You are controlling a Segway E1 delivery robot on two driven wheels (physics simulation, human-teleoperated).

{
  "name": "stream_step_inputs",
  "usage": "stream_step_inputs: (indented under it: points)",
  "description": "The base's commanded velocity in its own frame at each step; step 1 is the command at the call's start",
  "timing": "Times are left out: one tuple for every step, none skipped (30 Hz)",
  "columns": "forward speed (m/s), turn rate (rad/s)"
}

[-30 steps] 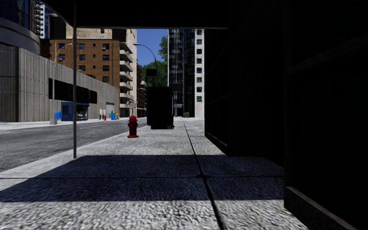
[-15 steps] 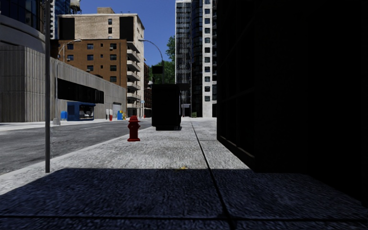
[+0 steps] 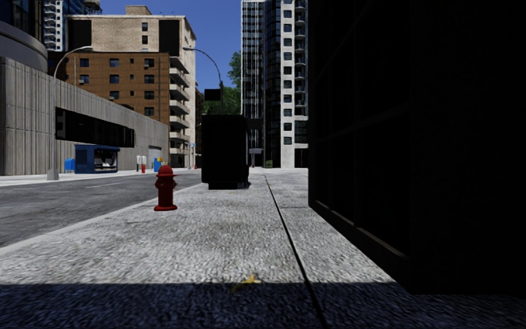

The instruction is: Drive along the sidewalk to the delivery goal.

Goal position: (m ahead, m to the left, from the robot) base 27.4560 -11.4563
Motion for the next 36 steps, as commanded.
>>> stream_step_inputs:
  points:
    - [1.89,0.00]
    - [1.89,0.00]
    - [1.89,0.00]
    - [1.89,0.00]
    - [1.89,0.00]
    - [1.89,0.00]
    - [1.89,0.00]
    - [1.89,0.00]
    - [1.89,0.00]
    - [1.89,0.00]
    - [1.89,0.00]
    - [1.89,0.00]
    - [1.89,0.00]
    - [1.89,0.00]
    - [1.89,0.00]
    - [1.89,0.00]
    - [1.89,0.00]
    - [1.89,0.00]
    - [1.89,0.00]
    - [1.89,0.00]
    - [1.89,0.00]
    - [1.89,0.00]
    - [1.89,0.00]
    - [1.89,0.00]
    - [1.89,0.00]
    - [1.89,0.00]
    - [1.89,0.00]
    - [1.89,0.00]
    - [1.89,0.00]
    - [1.89,0.00]
    - [1.89,0.00]
    - [1.89,0.00]
    - [1.89,0.00]
    - [1.89,0.00]
    - [1.89,0.00]
    - [1.89,0.00]
